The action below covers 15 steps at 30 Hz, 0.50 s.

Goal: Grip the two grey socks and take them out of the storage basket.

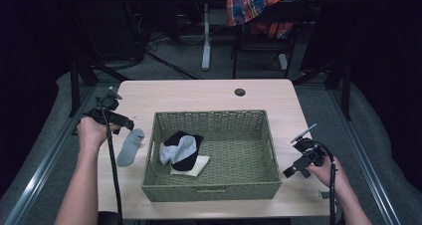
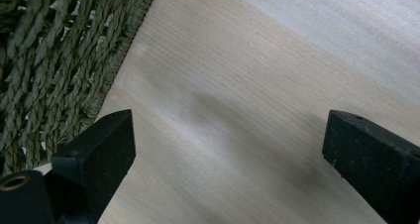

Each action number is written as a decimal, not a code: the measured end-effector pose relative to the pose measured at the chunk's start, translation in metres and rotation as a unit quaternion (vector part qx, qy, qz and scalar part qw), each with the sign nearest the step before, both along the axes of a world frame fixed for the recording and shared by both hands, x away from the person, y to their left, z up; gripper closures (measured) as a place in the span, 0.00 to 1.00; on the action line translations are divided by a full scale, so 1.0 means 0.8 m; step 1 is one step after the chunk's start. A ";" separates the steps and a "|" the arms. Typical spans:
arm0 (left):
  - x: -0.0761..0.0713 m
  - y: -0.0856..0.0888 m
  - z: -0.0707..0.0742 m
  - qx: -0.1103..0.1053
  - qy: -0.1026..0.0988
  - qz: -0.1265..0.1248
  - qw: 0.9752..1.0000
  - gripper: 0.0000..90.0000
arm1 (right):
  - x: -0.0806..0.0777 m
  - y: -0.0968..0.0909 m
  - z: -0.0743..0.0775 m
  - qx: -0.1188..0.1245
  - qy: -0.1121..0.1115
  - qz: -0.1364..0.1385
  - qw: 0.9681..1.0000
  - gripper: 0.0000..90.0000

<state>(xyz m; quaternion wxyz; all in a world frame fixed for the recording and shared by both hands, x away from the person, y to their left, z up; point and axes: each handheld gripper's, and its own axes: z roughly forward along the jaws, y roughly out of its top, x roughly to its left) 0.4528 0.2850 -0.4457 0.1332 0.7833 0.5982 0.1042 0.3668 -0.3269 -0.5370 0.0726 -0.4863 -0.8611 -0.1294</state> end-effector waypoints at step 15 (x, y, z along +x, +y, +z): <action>-0.005 -0.082 0.053 0.010 -0.045 -0.096 0.994 0.00 | 0.000 0.000 0.000 0.000 -0.004 -0.003 1.000 0.06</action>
